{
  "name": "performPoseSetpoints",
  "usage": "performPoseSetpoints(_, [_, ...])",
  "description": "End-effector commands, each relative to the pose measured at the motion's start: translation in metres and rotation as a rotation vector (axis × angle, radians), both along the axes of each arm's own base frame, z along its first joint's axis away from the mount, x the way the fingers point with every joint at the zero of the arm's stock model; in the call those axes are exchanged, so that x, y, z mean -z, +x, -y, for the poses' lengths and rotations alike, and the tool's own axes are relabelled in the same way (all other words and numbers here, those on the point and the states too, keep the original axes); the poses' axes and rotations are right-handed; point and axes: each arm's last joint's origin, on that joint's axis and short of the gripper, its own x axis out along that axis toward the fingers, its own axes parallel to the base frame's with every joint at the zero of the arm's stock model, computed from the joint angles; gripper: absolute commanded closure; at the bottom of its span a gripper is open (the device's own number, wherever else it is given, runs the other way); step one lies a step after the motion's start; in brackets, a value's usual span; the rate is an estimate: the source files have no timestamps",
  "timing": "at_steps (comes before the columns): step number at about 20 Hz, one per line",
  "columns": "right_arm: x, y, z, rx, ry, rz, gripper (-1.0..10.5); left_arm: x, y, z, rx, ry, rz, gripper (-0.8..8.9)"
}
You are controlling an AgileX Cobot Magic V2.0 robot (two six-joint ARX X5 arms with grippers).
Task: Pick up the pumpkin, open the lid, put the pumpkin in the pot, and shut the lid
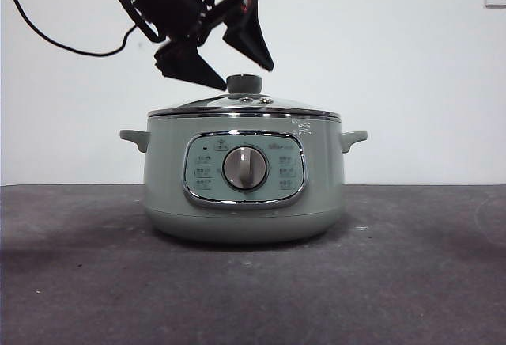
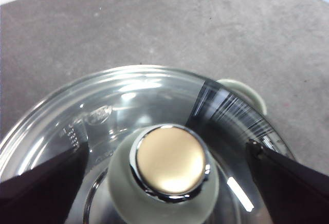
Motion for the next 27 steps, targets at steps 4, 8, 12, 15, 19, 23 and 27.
performPoseSetpoints(4, [-0.0008, 0.0004, -0.0002, 0.009, 0.010, 0.004, 9.6, 0.0050, 0.0008, 0.0067, -0.010, 0.031, 0.019, 0.62])
performPoseSetpoints(8, [-0.0008, 0.0005, -0.0003, 0.009, 0.010, 0.004, 9.6, 0.0053, -0.0024, 0.0122, 0.011, 0.044, 0.027, 0.64])
performPoseSetpoints(12, [-0.0008, 0.0002, -0.0002, 0.010, 0.013, 0.002, 9.6, 0.0066, -0.0029, 0.0116, -0.005, 0.062, 0.020, 3.84])
performPoseSetpoints(15, [-0.0008, 0.0002, -0.0002, 0.012, 0.016, -0.001, 9.6, 0.0073, -0.0033, 0.0114, -0.005, 0.066, 0.012, 4.11])
performPoseSetpoints(19, [-0.0008, 0.0002, -0.0002, 0.012, 0.018, -0.003, 9.6, 0.0079, -0.0037, 0.0112, -0.004, 0.069, 0.005, 6.00])
performPoseSetpoints(23, [-0.0009, 0.0000, -0.0001, 0.012, 0.019, -0.002, 9.6, 0.0079, -0.0036, 0.0112, -0.004, 0.069, 0.005, 7.18])
performPoseSetpoints(27, [-0.0009, 0.0000, -0.0001, 0.012, 0.019, -0.001, 9.6, 0.0076, -0.0036, 0.0112, -0.005, 0.067, 0.006, 8.22])
